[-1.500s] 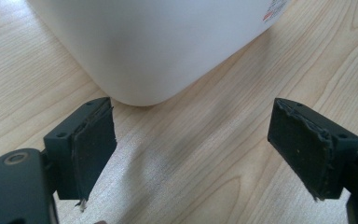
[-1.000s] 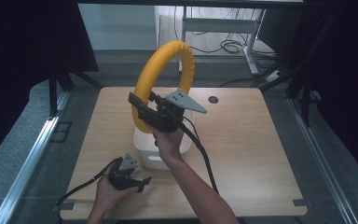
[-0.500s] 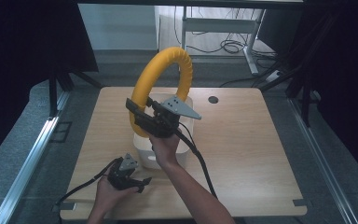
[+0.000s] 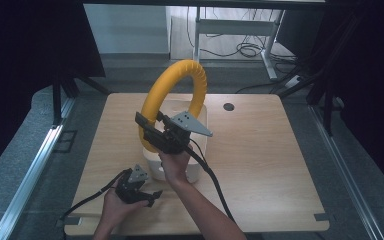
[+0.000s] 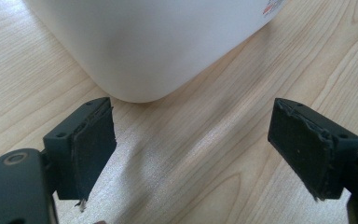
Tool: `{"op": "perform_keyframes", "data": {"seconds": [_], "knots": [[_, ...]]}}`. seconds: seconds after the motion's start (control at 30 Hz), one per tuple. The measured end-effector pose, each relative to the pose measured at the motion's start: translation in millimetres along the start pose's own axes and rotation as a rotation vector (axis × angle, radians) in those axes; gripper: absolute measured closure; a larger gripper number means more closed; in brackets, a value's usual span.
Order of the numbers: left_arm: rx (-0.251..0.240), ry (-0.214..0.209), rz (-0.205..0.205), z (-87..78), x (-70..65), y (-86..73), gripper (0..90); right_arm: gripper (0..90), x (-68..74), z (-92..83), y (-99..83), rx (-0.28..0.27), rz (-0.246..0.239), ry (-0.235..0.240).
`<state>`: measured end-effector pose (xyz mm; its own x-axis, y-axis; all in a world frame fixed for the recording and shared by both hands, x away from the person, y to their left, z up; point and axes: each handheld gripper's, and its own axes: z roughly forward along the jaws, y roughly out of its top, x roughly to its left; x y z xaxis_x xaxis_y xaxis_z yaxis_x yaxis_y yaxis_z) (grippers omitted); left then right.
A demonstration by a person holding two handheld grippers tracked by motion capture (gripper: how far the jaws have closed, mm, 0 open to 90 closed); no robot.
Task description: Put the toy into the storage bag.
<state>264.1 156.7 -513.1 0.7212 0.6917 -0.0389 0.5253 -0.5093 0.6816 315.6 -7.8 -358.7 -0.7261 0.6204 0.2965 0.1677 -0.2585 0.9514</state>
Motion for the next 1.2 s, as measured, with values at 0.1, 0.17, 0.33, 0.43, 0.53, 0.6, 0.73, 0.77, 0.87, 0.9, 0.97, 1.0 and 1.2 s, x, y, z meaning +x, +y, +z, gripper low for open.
{"op": "perform_keyframes", "data": {"seconds": [0.1, 0.17, 0.33, 0.43, 0.53, 0.6, 0.73, 0.77, 0.87, 0.9, 0.97, 1.0, 1.2], "knots": [[0.004, -0.004, 0.001, 0.7, -0.1, -0.2, 15.1, 48.2, -1.6, -0.5, -3.8, 0.001, 0.006, -0.013], [0.006, -0.004, -0.001, 1.3, -0.4, -0.2, 15.1, 48.2, -2.7, -0.7, -7.0, 0.000, 0.008, -0.017], [0.010, -0.005, 0.005, 2.5, -0.2, -0.4, 15.1, 48.2, -3.8, -0.4, -15.7, 0.012, -0.002, -0.039], [0.012, -0.007, 0.006, 2.8, -0.1, -0.4, 15.1, 48.2, -5.0, -0.1, -18.1, 0.016, 0.002, -0.042], [0.020, -0.011, 0.005, 3.8, -0.5, -0.7, 15.0, 48.1, -7.4, -0.2, -23.7, 0.028, 0.013, -0.045], [0.020, -0.012, 0.005, 4.0, -0.6, -0.7, 15.0, 48.1, -8.8, -0.2, -26.4, 0.037, 0.021, -0.046], [0.019, -0.010, 0.004, 3.8, -0.6, -0.7, 15.0, 48.0, -11.4, -0.5, -30.1, 0.049, 0.037, -0.051], [0.018, -0.008, 0.003, 3.7, -0.6, -0.6, 15.0, 48.0, -12.4, -0.6, -31.2, 0.053, 0.042, -0.054], [0.021, -0.007, 0.005, 3.9, -0.5, -0.7, 14.9, 47.9, -13.8, -0.5, -35.4, 0.066, 0.046, -0.052], [0.021, -0.007, 0.005, 3.9, -0.5, -0.7, 14.9, 47.9, -13.8, -0.5, -35.4, 0.066, 0.046, -0.052], [0.024, -0.009, 0.006, 4.1, -0.5, -0.8, 14.8, 47.9, -13.9, -0.3, -37.5, 0.073, 0.045, -0.054], [0.025, -0.009, 0.007, 4.1, -0.5, -0.8, 14.8, 47.9, -13.9, 0.0, -38.6, 0.077, 0.047, -0.055], [0.028, -0.006, 0.009, 3.8, -0.2, -0.8, 14.7, 47.8, -15.0, 0.1, -42.8, 0.093, 0.057, -0.062]]}}
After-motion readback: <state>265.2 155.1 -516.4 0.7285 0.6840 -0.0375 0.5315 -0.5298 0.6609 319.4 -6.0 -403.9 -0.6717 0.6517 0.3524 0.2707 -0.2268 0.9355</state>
